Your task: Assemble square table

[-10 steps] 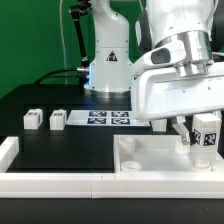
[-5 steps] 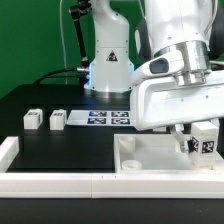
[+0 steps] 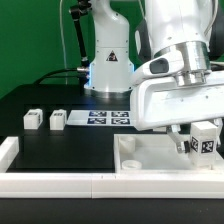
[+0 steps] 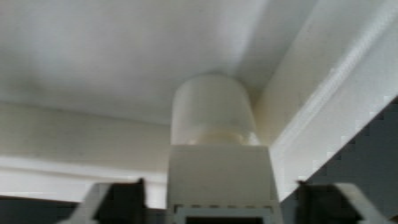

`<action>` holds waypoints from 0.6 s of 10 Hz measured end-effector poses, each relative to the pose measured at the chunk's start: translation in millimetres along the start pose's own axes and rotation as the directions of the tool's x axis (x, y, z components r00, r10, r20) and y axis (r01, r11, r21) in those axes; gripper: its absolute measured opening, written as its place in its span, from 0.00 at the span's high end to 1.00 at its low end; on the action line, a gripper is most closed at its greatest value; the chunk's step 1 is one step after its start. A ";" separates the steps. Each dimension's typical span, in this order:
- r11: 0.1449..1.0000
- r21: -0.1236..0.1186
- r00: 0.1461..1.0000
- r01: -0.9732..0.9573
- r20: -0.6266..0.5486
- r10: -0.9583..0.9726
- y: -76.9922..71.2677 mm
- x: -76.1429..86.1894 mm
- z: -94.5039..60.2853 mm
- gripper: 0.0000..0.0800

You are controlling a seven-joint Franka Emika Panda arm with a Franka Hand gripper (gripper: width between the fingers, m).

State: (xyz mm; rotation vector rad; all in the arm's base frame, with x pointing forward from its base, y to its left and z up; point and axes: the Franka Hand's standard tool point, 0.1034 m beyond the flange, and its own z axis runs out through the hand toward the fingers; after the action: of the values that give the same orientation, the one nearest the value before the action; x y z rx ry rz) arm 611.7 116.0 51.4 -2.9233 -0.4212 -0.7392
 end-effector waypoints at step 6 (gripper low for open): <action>1.000 0.000 1.000 0.000 0.001 0.000 0.0 -0.5 0.4 0.19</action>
Offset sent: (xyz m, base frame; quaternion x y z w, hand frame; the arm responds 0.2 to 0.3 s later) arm 0.0000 0.0000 0.0000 0.0000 0.0000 0.0000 1.0000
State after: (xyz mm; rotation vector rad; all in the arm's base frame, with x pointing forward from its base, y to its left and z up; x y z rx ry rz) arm 611.5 116.0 50.9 -2.9236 -0.4212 -0.7378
